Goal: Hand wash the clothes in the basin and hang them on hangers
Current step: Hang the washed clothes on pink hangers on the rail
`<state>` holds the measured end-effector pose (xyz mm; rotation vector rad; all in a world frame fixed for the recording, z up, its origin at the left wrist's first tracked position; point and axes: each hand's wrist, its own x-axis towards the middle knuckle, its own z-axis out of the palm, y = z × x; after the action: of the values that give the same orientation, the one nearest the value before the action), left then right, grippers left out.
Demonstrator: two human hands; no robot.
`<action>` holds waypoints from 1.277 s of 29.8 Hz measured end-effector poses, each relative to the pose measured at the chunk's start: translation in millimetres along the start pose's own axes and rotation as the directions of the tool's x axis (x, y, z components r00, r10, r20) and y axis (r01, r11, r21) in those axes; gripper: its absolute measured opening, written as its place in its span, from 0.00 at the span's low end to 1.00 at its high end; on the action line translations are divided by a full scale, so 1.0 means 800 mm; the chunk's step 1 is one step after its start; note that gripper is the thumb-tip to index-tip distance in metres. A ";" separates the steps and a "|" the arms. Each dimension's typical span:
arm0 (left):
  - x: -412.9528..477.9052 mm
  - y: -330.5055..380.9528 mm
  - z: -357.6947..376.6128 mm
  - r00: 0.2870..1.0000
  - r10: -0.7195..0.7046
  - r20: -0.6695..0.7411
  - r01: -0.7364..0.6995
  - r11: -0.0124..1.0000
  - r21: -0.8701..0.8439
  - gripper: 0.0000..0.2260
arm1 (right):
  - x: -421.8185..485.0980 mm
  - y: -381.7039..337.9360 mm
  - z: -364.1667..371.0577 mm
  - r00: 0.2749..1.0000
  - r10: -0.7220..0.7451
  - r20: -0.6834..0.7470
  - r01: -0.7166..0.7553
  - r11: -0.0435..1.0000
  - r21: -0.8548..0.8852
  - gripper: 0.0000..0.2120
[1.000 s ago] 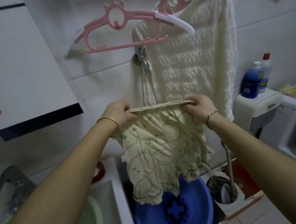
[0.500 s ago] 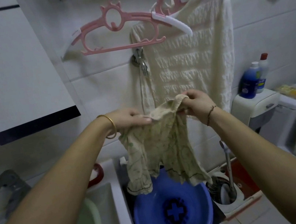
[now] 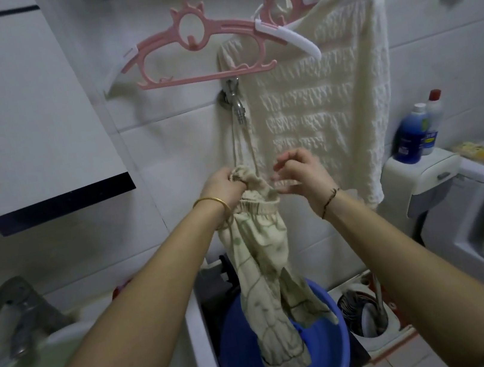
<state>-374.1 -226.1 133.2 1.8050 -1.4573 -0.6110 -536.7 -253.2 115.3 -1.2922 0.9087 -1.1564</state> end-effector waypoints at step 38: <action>-0.005 0.001 -0.028 0.939 -0.260 0.227 0.327 0.879 -0.346 0.15 | 0.003 0.104 -0.053 0.595 0.803 -0.033 -0.804 0.595 -0.022 0.24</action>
<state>-359.1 -217.1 147.3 1.6999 -1.0771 -1.1505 -566.5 -272.0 29.1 -0.7128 1.3429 -0.4117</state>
